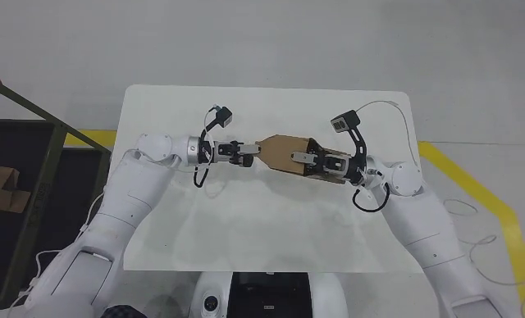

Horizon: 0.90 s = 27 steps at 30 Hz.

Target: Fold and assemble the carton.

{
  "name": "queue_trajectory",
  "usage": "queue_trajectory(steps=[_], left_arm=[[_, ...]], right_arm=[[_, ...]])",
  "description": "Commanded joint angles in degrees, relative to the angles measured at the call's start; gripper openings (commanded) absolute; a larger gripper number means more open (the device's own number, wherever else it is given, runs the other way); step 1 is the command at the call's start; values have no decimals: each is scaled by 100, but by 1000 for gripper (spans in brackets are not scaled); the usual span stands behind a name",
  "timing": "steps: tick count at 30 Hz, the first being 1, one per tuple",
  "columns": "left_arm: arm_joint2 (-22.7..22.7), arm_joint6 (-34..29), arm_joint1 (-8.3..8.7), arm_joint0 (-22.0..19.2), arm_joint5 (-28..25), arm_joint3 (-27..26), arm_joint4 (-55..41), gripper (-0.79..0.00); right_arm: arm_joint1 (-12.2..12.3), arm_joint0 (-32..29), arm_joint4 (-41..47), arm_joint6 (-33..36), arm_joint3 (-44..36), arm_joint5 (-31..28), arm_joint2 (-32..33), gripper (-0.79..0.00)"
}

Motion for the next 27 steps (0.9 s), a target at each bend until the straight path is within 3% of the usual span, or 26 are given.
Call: queue_trajectory(steps=[1, 27], left_arm=[[-7, 6, 6, 23, 18, -11, -1, 0], [165, -2, -23, 29, -39, -197, -3, 0]], right_arm=[[-1, -1, 3, 8, -14, -4, 4, -785], [-24, -31, 32, 60, -71, 24, -10, -785]])
